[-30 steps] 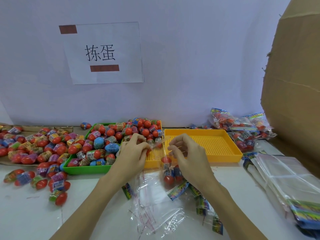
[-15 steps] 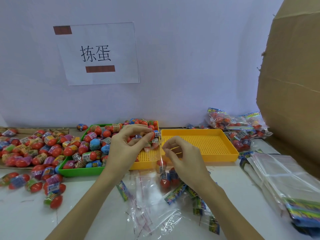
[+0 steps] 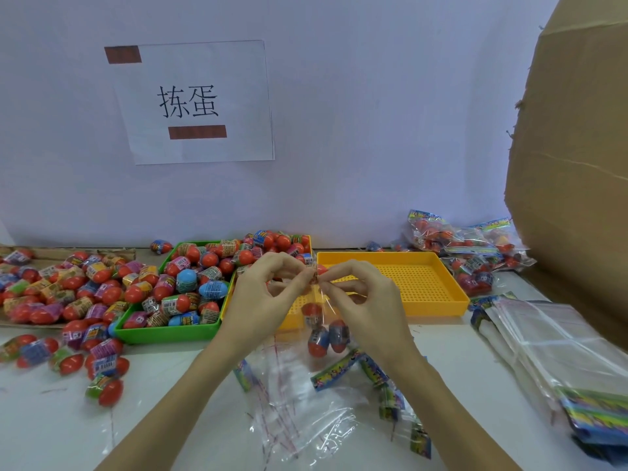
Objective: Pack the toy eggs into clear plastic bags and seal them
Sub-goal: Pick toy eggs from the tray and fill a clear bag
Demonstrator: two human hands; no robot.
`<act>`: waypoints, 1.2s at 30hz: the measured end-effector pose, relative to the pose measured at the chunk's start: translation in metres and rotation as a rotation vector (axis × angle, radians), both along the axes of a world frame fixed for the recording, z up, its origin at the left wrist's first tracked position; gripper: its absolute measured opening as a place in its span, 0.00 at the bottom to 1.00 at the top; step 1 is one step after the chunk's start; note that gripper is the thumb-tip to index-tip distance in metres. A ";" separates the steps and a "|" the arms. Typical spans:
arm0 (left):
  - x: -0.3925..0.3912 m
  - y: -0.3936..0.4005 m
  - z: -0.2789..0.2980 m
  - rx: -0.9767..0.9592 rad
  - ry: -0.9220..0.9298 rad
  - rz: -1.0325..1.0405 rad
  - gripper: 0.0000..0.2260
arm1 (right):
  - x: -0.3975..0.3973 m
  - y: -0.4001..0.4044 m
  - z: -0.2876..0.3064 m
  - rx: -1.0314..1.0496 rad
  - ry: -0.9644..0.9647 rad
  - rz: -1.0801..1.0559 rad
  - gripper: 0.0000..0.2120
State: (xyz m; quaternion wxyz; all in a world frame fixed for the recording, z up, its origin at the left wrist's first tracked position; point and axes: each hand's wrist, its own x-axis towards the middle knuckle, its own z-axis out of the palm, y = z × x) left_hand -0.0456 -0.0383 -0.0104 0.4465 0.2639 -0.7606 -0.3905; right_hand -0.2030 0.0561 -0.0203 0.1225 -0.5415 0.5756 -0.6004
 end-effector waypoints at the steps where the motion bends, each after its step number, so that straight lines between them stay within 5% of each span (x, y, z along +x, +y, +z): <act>1: 0.000 0.001 0.001 0.001 -0.011 -0.014 0.10 | -0.001 0.000 0.000 0.005 -0.010 -0.004 0.03; 7: 0.002 0.000 0.000 -0.075 -0.096 -0.142 0.23 | -0.004 -0.001 0.000 0.040 -0.065 0.019 0.03; 13: 0.004 -0.005 0.000 -0.203 -0.143 -0.121 0.16 | -0.003 -0.001 0.000 0.073 -0.028 0.049 0.05; 21: 0.006 -0.006 -0.002 -0.078 -0.197 -0.162 0.12 | 0.000 0.000 0.000 0.060 0.063 0.020 0.05; 26: 0.002 -0.003 -0.001 -0.123 -0.147 -0.121 0.19 | -0.003 -0.001 0.000 0.063 -0.012 0.018 0.05; 36: 0.001 0.001 0.000 -0.123 -0.138 -0.051 0.17 | -0.003 -0.003 -0.003 0.092 -0.228 0.075 0.03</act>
